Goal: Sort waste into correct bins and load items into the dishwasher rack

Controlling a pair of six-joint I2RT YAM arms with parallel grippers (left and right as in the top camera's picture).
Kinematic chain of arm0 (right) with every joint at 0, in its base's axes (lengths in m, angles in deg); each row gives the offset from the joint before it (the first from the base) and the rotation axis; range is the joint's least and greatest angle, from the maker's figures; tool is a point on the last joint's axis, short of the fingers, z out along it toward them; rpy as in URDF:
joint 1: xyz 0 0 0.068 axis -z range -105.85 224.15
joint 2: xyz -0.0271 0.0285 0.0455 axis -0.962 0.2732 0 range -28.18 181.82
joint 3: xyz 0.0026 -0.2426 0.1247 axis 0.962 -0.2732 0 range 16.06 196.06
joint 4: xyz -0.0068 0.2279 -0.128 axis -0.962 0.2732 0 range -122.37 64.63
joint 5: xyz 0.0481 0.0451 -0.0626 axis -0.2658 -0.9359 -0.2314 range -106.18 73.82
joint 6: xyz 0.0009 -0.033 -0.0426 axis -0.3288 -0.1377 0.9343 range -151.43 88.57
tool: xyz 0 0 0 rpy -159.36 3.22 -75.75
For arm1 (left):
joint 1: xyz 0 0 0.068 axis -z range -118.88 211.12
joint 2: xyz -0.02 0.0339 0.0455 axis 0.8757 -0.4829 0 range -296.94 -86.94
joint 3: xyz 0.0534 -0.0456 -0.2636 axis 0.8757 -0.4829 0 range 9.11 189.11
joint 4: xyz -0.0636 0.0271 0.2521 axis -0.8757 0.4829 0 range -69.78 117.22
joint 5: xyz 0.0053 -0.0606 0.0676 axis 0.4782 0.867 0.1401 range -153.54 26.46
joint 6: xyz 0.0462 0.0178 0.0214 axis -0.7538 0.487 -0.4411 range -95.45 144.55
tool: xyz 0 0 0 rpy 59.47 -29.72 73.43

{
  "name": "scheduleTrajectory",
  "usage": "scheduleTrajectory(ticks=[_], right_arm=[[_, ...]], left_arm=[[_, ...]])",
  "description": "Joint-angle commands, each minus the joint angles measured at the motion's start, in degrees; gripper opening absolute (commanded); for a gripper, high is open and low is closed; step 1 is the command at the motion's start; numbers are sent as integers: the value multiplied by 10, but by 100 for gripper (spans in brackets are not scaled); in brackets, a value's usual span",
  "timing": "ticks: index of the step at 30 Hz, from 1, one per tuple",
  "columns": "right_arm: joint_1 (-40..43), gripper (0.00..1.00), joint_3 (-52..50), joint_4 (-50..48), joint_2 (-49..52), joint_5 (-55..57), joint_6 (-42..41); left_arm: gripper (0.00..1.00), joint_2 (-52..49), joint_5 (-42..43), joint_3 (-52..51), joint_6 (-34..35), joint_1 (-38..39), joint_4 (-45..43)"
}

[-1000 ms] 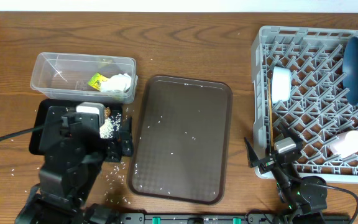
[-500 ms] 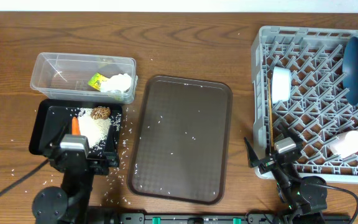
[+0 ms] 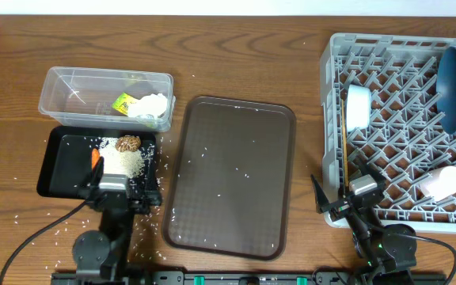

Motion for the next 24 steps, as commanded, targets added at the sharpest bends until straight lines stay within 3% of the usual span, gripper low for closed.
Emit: scheduleTrajectory(ticks=[1, 7, 24], right_arm=[[5, 99, -2, 0, -4, -3, -9], [5, 99, -2, 0, -4, -3, -9], [5, 99, -2, 0, -4, -3, -9]], left_arm=[[98, 5, 1, -42, -10, -3, -34], [98, 5, 2, -105, -10, -3, -86], [98, 3, 1, -106, -10, -2, -76]])
